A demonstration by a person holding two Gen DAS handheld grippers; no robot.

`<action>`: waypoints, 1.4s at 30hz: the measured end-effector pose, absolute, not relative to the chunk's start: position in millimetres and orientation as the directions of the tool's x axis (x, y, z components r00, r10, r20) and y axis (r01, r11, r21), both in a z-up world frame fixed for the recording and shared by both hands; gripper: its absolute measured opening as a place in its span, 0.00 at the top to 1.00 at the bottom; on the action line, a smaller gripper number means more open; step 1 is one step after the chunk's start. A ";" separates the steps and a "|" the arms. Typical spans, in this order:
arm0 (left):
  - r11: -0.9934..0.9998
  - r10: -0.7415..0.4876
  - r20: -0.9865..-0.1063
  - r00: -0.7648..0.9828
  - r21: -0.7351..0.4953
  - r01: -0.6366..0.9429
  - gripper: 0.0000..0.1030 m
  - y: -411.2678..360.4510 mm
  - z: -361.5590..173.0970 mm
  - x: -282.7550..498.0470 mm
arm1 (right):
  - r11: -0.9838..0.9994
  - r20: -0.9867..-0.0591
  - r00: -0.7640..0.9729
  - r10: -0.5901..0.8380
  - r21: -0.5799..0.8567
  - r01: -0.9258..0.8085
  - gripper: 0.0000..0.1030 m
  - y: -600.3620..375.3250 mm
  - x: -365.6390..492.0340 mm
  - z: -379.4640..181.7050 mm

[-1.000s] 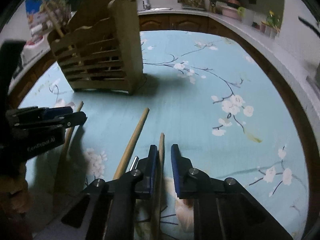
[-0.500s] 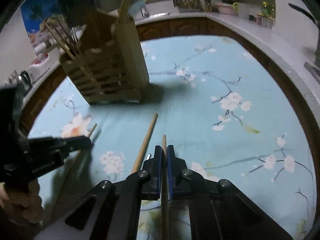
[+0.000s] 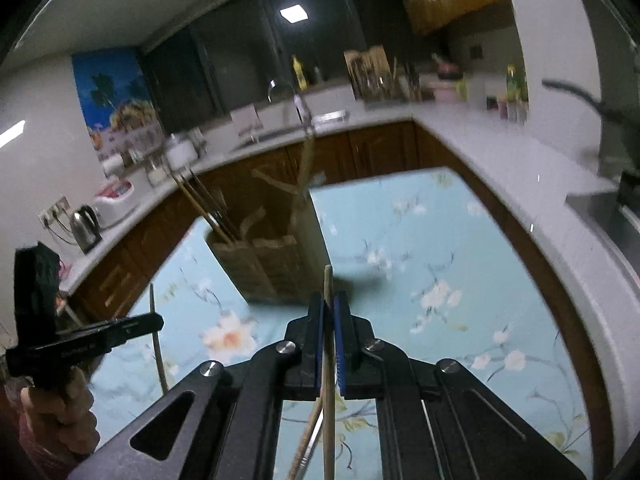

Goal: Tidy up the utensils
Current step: 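Lift both chopsticks and carry them above the wooden holder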

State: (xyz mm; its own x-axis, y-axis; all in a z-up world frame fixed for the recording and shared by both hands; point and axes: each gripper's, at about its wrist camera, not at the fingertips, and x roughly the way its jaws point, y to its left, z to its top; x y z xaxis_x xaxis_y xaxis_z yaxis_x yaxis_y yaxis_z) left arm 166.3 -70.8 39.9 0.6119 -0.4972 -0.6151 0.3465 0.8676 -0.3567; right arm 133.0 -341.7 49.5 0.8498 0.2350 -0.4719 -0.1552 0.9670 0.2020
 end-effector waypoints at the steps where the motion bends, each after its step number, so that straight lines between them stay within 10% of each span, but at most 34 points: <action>1: 0.866 -0.500 -0.601 0.623 -0.360 0.347 0.95 -66.7 46.4 161.9 | 0.967 -0.446 0.864 0.234 0.200 -0.159 0.95 -341.0 127.5 59.9; 42: 0.888 -0.403 -0.246 0.882 -0.340 0.311 0.95 -6.6 176.6 199.7 | 0.944 -0.099 0.961 0.257 0.237 -0.228 0.95 -311.9 189.5 161.5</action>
